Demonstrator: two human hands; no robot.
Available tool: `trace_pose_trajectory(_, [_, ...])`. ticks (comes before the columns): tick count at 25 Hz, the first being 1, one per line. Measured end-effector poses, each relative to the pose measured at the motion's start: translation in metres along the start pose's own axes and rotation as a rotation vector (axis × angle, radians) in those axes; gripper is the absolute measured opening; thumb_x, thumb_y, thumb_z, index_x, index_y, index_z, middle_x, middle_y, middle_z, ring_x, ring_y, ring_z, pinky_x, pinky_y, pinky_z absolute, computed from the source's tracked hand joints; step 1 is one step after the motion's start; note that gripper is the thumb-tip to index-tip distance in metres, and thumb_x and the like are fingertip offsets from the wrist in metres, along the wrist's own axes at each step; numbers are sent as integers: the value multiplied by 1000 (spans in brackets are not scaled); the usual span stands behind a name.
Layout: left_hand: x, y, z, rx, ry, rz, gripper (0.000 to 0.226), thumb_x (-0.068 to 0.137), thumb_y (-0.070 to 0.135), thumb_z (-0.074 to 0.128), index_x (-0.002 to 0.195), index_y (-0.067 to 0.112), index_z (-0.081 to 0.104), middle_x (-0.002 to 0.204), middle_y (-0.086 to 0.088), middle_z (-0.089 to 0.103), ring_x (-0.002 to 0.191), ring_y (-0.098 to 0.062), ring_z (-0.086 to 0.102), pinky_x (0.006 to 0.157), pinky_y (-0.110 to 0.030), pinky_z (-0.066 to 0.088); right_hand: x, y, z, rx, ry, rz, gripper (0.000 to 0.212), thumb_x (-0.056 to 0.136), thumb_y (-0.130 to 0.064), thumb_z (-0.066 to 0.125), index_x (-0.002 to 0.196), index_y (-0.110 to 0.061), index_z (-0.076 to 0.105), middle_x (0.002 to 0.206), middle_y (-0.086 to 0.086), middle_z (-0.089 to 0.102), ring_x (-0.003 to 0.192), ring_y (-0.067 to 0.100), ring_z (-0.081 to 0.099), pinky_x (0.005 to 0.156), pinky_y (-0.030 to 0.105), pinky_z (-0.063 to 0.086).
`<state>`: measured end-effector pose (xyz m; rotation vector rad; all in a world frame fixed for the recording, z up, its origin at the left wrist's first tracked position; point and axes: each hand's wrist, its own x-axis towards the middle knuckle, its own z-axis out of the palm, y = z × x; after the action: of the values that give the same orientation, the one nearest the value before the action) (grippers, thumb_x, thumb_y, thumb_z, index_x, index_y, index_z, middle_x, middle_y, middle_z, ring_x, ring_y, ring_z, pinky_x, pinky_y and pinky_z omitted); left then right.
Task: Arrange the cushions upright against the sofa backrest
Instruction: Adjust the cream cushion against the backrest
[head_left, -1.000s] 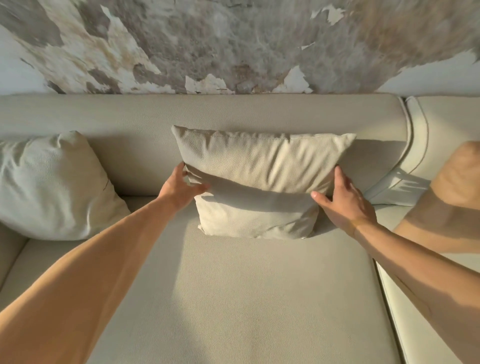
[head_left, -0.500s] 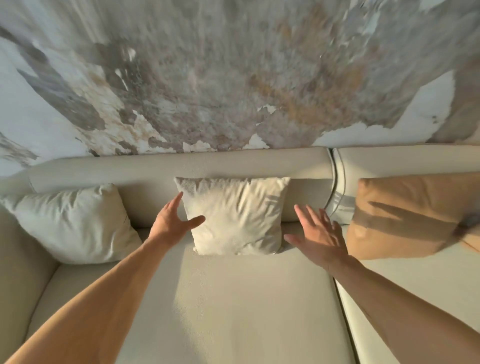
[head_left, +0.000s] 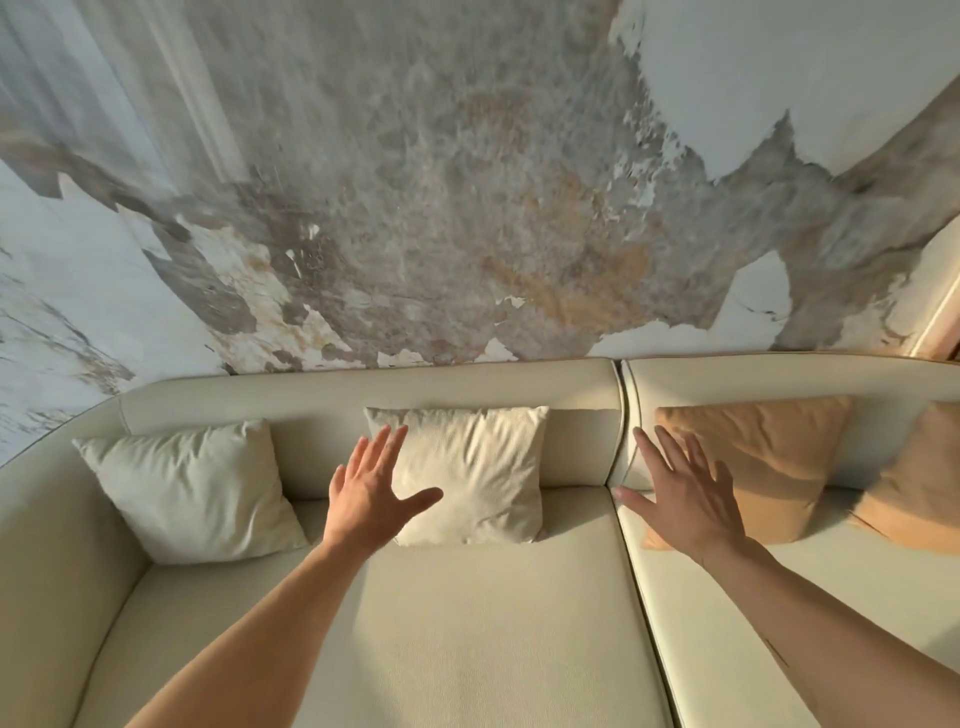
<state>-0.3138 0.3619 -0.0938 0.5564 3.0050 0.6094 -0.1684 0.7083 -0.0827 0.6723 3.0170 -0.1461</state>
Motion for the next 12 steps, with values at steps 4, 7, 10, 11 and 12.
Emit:
trace_pose_trajectory(4, [-25, -6, 0, -10, 12, 22, 107, 68, 85, 49, 155, 40, 4, 165, 6, 5, 151, -21, 1, 120, -49, 9, -28, -4, -15, -29, 20, 45, 83, 88, -74, 34, 155, -37, 1, 166, -7, 1, 152, 27, 1, 116, 53, 16])
trace_pose_trajectory(7, [-39, -8, -2, -2, 6, 23, 106, 72, 80, 54, 154, 41, 0, 165, 6, -3, 151, -21, -6, 120, -50, 4, -47, -12, -25, -25, 41, 50, 83, 88, -73, 35, 155, -38, 1, 166, -8, -1, 152, 27, 2, 116, 52, 17])
trace_pose_trajectory(10, [-46, -3, 0, 50, -11, 53, 106, 71, 83, 50, 154, 41, -2, 164, 5, -10, 150, -23, -12, 120, -52, 2, -59, -11, -29, -54, 57, 50, 84, 87, -73, 35, 155, -38, 0, 166, -8, 0, 152, 27, 3, 117, 52, 18])
trace_pose_trajectory(11, [-48, 1, 1, 56, -14, 69, 107, 71, 84, 49, 154, 41, -3, 164, 4, -11, 150, -23, -13, 120, -53, 2, -61, -9, -31, -41, 63, 52, 84, 87, -73, 36, 155, -39, -1, 166, -7, 1, 152, 28, 4, 116, 53, 18])
trace_pose_trajectory(12, [-49, 5, 3, 61, -20, 82, 107, 71, 84, 49, 154, 41, -3, 164, 4, -12, 150, -23, -14, 119, -53, 2, -62, -7, -33, -25, 73, 53, 85, 87, -73, 36, 155, -39, -1, 166, -7, 2, 151, 28, 5, 116, 53, 19])
